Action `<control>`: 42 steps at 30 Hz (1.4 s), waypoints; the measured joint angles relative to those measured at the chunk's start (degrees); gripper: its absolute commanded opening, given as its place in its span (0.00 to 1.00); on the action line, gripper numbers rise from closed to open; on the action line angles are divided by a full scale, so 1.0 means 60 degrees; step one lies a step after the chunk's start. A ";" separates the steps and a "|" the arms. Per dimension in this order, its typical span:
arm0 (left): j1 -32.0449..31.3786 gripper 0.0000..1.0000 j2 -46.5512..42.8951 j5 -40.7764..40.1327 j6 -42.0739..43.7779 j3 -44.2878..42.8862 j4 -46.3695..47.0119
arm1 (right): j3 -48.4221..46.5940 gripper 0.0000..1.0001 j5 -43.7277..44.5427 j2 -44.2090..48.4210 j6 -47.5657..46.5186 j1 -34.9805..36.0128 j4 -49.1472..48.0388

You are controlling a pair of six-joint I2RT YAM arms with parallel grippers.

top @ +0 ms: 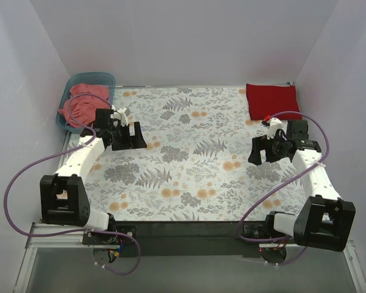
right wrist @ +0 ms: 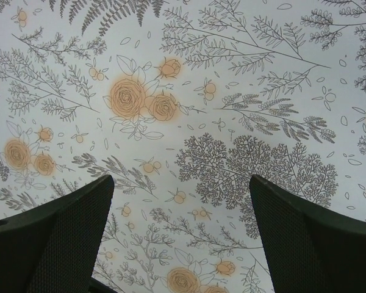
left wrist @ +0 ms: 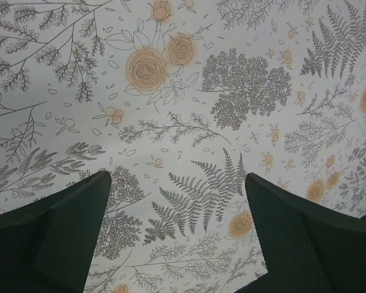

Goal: Fold and stack the t-shirts
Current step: Grab the tshirt from the pile

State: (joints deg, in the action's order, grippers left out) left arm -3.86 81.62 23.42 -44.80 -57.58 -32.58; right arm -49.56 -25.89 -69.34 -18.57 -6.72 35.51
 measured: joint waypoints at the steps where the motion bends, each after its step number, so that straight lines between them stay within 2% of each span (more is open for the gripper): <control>1: 0.0000 0.92 0.0004 -0.0004 -0.0004 -0.0095 -0.0040 | -0.0011 0.99 -0.0007 0.0026 0.0018 0.0011 -0.0004; 4: 0.0000 0.92 0.0102 0.0000 -0.0015 -0.0922 -0.0441 | -0.0026 0.98 0.0000 0.0029 0.0029 0.0047 -0.0004; 11: 0.0342 0.92 0.1545 -0.0168 0.0197 -0.5271 -0.0998 | -0.0026 0.98 -0.0004 0.0029 0.0036 0.0062 -0.0007; 20: 0.2619 0.92 0.4696 -0.0729 0.0364 -0.9643 -0.0951 | -0.0026 0.98 -0.0007 -0.0106 0.0131 0.0073 -0.0015; 26: 0.3785 0.91 0.6896 -0.1020 0.0739 -1.0739 -0.0849 | 0.0000 0.99 -0.0113 -0.0368 0.0273 0.0080 -0.0193; 33: 0.3942 0.87 0.8947 -0.1665 0.1271 -1.0761 -0.0382 | 0.0168 0.98 -0.0248 -0.0710 0.0368 0.0084 -0.0375; 37: 0.3934 0.67 0.9803 -0.1931 0.1512 -1.1122 -0.0127 | 0.0233 0.98 -0.0251 -0.0816 0.0379 0.0087 -0.0426; 38: 0.3934 0.51 0.9810 -0.1960 0.1519 -1.1162 -0.0109 | 0.0248 0.98 -0.0248 -0.0834 0.0379 0.0087 -0.0426; 40: 0.3934 0.33 0.9810 -0.2004 0.1490 -1.1253 -0.0022 | 0.0280 0.98 -0.0248 -0.0867 0.0382 0.0087 -0.0437; 42: 0.3934 0.00 0.9810 -0.1985 0.1461 -1.1271 0.0069 | 0.0288 0.98 -0.0251 -0.0900 0.0386 0.0087 -0.0433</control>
State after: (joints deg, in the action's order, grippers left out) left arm 19.75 140.49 11.51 -36.03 -125.21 -32.16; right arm -47.83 -27.40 -74.74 -16.25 -6.20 32.91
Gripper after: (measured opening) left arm 0.305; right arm 0.984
